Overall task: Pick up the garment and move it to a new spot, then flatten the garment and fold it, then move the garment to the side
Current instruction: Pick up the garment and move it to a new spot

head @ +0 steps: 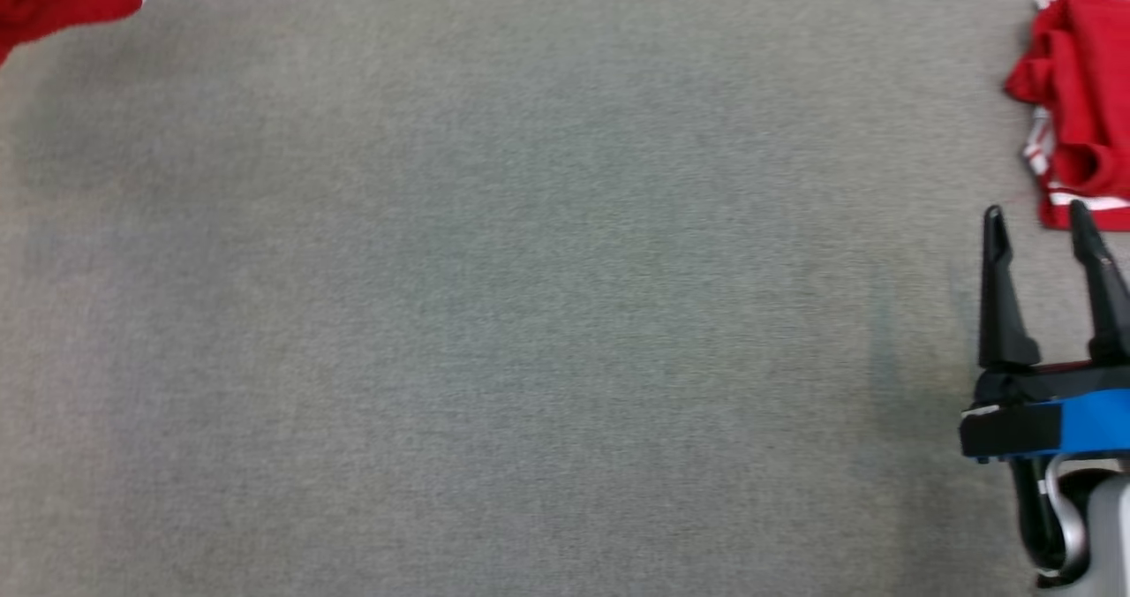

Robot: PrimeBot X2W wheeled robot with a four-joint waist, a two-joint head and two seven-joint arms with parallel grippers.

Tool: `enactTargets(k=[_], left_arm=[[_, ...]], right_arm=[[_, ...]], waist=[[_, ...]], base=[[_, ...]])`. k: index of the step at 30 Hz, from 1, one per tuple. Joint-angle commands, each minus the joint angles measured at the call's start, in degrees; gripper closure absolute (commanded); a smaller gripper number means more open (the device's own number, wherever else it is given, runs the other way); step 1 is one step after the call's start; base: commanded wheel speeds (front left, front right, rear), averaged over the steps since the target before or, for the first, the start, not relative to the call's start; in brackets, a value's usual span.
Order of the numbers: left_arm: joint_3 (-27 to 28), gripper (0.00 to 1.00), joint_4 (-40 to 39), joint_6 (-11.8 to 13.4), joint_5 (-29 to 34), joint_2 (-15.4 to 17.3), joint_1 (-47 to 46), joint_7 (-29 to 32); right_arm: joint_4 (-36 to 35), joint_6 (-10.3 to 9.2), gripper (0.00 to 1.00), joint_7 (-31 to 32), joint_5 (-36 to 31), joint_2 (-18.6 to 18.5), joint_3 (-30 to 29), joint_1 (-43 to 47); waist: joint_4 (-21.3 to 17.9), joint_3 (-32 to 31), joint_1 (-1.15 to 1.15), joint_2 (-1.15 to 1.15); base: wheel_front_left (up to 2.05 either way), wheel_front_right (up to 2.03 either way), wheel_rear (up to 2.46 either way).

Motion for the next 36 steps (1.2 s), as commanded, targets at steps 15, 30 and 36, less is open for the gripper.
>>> enactTargets(k=[15,30,36], left_arm=[[-7.3,1.00,-23.3,3.6,4.7,-6.7,-2.5,1.8],[-13.6,1.00,-29.6,5.9,2.7,-12.9,12.8,0.1],[-16.9,1.00,-27.2,6.9,1.6,-15.4,22.1,-2.0]], right_arm=[[12.2,0.01,0.00,-6.3,4.3,3.6,11.3,-6.4],[16.6,0.01,0.00,-7.9,7.8,3.7,14.0,-7.8],[15.7,0.01,0.00,-7.9,6.8,3.7,12.4,-6.3]], waist=[[-14.0,-5.3,0.00,0.00],[-16.4,-7.4,0.00,0.00],[-14.9,-8.0,0.00,0.00]], base=[[0.00,0.00,0.00],[0.00,0.00,0.00],[0.00,0.00,0.00]])
